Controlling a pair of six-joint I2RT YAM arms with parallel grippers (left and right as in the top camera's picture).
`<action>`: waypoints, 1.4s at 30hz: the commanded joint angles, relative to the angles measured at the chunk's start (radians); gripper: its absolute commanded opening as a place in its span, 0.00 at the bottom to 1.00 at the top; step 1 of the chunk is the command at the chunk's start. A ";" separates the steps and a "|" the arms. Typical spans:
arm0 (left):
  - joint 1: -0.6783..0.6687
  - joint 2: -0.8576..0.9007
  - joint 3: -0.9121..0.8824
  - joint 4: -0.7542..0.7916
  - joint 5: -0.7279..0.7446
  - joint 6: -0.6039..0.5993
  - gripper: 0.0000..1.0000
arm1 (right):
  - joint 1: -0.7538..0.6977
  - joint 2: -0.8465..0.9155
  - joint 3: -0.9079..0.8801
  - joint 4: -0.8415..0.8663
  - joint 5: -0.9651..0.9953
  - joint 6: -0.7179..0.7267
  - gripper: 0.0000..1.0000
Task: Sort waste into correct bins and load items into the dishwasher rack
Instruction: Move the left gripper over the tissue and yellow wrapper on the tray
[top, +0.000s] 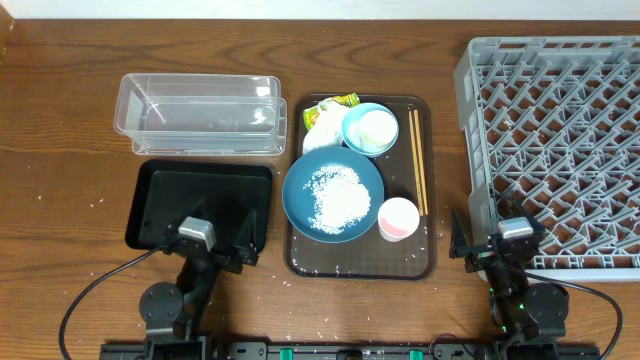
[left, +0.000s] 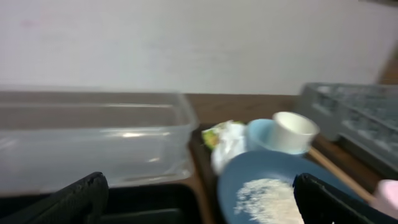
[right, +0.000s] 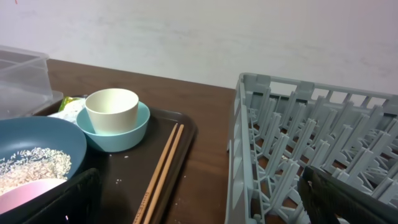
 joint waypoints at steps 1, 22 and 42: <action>-0.006 -0.007 -0.006 0.039 0.161 -0.008 0.98 | 0.007 0.000 -0.001 -0.003 0.003 -0.009 0.99; -0.006 0.172 0.164 0.093 0.156 -0.047 0.98 | 0.007 0.000 -0.001 -0.003 0.003 -0.009 0.99; -0.008 0.931 0.829 -0.205 0.589 -0.058 0.98 | 0.007 0.000 -0.001 -0.003 0.003 -0.009 0.99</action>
